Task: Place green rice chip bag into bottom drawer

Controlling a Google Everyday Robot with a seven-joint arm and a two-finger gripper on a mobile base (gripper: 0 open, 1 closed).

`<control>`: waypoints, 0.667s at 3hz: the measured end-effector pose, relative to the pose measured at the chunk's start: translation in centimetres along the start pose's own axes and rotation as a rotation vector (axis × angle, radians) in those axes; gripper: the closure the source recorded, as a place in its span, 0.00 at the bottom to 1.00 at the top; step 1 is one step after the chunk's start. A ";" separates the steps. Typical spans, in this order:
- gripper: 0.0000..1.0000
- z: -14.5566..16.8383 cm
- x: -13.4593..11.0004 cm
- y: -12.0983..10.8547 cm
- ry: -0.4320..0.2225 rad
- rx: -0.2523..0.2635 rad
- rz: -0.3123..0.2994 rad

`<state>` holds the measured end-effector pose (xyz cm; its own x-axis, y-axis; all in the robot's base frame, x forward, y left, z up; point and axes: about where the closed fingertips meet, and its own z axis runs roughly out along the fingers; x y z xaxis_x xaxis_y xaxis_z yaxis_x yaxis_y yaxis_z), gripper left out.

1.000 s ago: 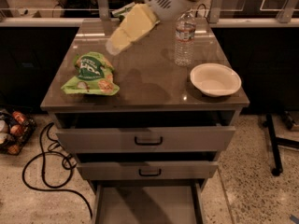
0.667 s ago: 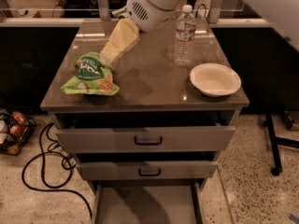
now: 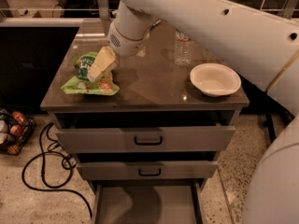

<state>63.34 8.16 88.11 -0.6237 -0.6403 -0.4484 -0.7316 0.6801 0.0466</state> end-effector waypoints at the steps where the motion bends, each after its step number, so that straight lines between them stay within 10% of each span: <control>1: 0.00 0.0 0.0 0.0 0.000 0.000 0.000; 2: 0.00 1.4 -1.0 0.4 0.020 -0.006 0.009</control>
Offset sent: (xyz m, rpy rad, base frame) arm 0.0203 0.0346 -0.0181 -0.0210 0.0502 -0.0163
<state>64.06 9.53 87.32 -0.6354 -0.6415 -0.4299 -0.7277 0.6836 0.0555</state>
